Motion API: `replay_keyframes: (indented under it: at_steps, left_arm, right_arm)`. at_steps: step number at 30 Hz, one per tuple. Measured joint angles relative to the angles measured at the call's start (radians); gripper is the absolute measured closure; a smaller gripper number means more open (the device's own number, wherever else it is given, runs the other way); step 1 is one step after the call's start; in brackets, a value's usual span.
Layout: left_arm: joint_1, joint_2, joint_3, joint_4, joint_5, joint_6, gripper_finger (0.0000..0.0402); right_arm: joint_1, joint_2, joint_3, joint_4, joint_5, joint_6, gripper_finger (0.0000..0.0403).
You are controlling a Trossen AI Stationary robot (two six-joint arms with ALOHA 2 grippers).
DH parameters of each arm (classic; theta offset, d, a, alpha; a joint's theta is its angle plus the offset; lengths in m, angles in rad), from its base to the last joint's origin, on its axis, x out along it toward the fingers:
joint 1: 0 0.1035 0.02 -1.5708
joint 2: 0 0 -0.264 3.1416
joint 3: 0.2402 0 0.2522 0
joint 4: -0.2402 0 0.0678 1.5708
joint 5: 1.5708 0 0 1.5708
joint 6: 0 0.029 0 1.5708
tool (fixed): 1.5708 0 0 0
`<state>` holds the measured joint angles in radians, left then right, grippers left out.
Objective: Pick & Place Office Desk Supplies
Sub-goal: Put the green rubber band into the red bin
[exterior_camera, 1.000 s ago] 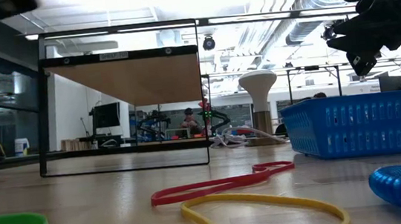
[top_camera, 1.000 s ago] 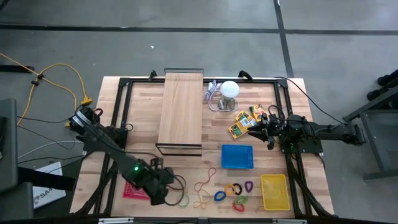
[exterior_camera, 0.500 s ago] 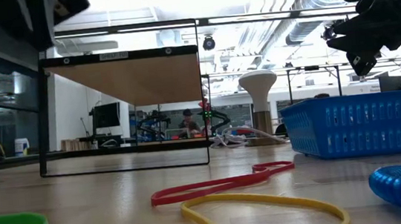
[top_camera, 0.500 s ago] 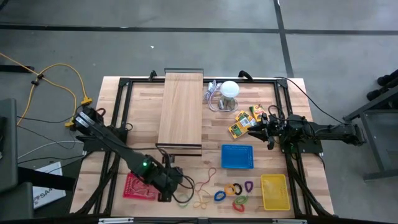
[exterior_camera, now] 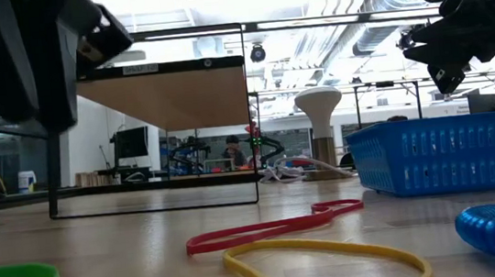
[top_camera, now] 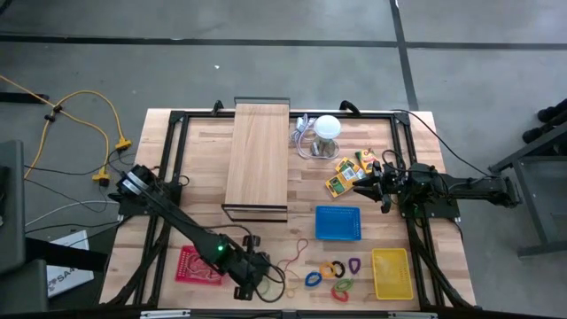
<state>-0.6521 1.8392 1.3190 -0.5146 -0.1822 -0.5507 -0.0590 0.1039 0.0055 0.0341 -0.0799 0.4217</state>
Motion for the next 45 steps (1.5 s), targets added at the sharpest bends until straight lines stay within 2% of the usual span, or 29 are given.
replay_keyframes:
  at_steps: [14,38,45]
  left_arm:
    - [-0.024,0.101,0.0,0.059,0.034,-0.094,0.0318]
    - [-0.035,0.139,0.001,0.072,0.011,-0.128,0.0318]
    - [-0.035,0.139,0.001,0.068,0.003,-0.129,0.0352]
  right_arm:
    - [0.0,0.0,0.0,0.0,0.0,0.0,0.0292]
    - [0.0,0.0,0.0,0.0,0.0,0.0,0.0292]
    - [0.0,0.0,0.0,0.0,0.0,0.0,0.0292]
